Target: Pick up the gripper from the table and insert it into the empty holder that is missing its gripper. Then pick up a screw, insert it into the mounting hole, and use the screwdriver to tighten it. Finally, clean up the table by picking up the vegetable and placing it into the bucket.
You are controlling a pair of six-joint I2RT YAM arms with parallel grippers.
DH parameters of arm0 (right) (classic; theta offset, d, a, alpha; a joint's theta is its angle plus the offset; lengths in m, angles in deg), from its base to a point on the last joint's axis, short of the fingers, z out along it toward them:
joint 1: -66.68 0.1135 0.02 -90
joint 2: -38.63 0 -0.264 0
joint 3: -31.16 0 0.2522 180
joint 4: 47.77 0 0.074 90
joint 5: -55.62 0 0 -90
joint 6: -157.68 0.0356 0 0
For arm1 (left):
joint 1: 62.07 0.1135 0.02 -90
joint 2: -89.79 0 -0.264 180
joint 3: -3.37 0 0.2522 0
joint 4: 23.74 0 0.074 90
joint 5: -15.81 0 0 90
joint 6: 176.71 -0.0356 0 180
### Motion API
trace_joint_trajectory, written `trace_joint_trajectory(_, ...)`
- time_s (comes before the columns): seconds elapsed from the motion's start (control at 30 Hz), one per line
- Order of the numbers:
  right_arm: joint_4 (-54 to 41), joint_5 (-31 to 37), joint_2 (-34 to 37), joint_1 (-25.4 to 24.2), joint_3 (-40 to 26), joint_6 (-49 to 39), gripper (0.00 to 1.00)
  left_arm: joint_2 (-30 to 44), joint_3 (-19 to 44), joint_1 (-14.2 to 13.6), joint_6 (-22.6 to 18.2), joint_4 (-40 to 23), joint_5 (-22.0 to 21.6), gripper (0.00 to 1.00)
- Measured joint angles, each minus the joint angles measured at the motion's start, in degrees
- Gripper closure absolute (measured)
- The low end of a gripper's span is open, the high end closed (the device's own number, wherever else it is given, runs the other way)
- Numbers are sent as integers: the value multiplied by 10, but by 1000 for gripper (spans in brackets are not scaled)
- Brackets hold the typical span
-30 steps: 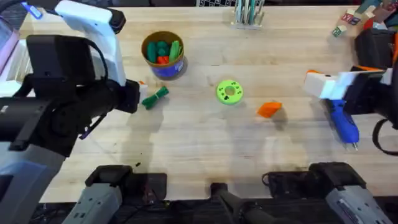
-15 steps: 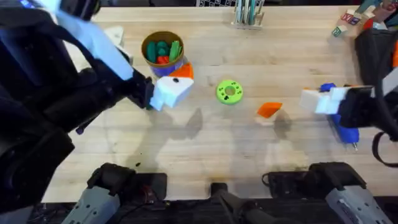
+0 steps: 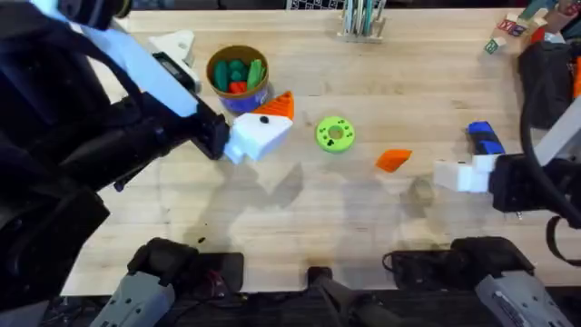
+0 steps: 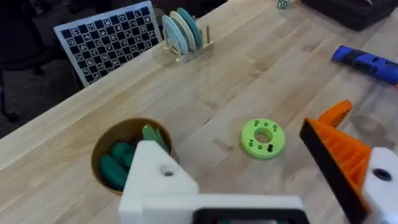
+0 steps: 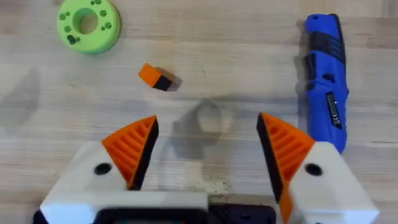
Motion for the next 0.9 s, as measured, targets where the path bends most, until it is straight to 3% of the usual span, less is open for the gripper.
trace_joint_trajectory(0.13, 0, 0, 0, 0, 0, 0, 31, 0, 0, -2, -2, 25, 9, 14)
trace_joint_trajectory(0.3, 0, 0, 0, 0, 0, 0, 31, -20, -33, -22, -32, 119, 11, 14)
trace_joint_trajectory(0.6, 0, 0, 0, 0, 0, 0, 32, -164, -254, -69, -66, 320, 15, 14)
trace_joint_trajectory(0.73, 0, 0, 0, 0, 0, 0, 31, -235, -343, -75, -40, 380, 14, 16)
trace_joint_trajectory(0.9, 0, 0, 0, 0, 0, 0, 31, -321, -409, -75, -6, 386, 12, 14)
